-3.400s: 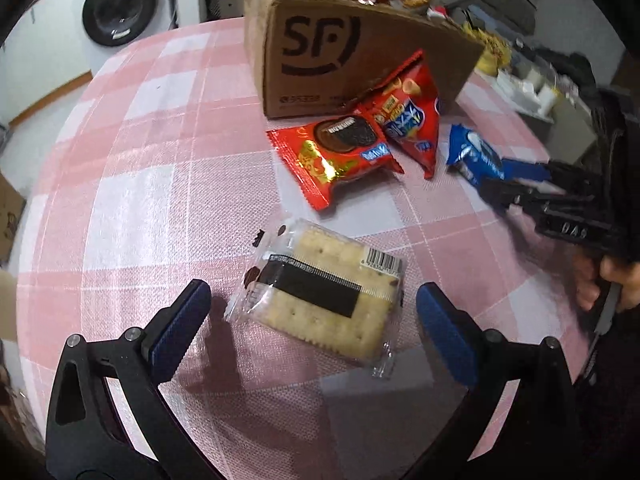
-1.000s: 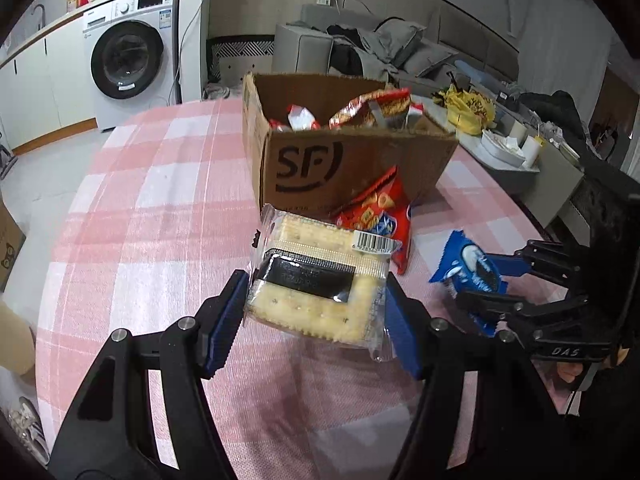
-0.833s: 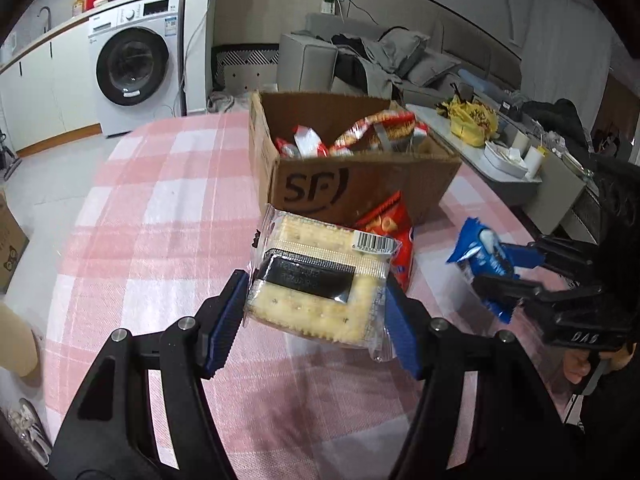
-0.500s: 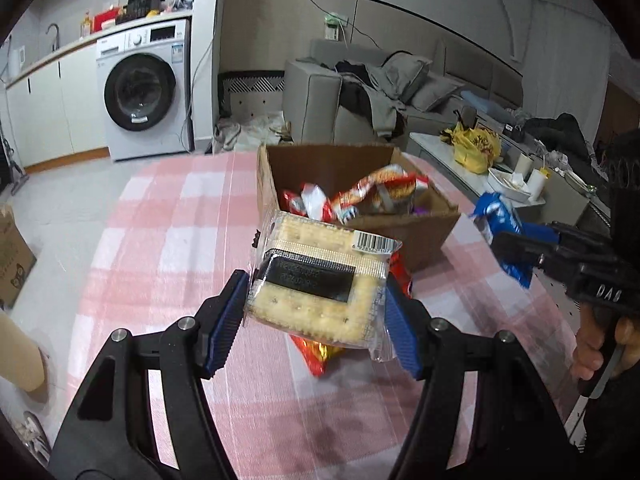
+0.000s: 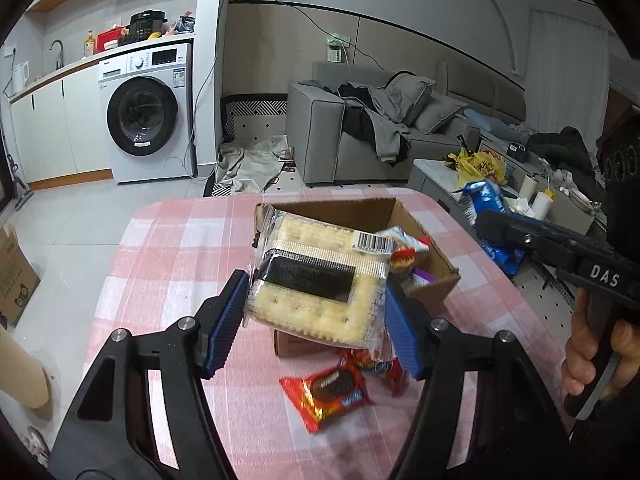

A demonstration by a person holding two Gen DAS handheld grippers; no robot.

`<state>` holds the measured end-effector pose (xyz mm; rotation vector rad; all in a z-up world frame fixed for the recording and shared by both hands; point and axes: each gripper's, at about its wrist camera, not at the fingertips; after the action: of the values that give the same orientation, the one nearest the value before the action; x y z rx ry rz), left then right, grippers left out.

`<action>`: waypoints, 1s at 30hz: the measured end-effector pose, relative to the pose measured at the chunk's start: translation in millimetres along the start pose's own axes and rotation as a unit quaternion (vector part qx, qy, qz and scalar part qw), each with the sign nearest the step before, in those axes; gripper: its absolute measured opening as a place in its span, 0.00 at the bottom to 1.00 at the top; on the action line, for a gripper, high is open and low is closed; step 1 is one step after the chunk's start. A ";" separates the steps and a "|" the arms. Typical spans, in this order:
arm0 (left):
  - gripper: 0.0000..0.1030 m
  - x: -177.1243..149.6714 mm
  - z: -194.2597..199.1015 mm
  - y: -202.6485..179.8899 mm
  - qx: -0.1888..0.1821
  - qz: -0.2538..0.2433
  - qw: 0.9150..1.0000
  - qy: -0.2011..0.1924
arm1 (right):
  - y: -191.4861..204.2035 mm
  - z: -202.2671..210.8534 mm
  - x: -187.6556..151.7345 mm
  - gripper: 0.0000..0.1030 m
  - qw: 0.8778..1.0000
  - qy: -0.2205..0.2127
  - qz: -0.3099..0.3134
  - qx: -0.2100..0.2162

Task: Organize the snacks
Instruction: 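Lower both packs into the box and open both grippers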

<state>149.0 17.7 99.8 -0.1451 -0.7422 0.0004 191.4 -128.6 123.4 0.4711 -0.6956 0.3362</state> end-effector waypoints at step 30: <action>0.62 51.7 -155.7 14.1 0.026 -0.004 0.999 0.026 | -44.5 -116.3 39.7 0.45 0.998 0.021 -0.060 -0.017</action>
<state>292.7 13.8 19.5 -0.0918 -0.6911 0.0075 301.5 -100.3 58.9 0.4704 -0.6283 0.2208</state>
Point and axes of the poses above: each gripper's, at about its wrist camera, not at the fingertips, and z roughly against the way its jaws point, y to its left, x to its top, and after that the axes turned 13 degrees about y, right-handed
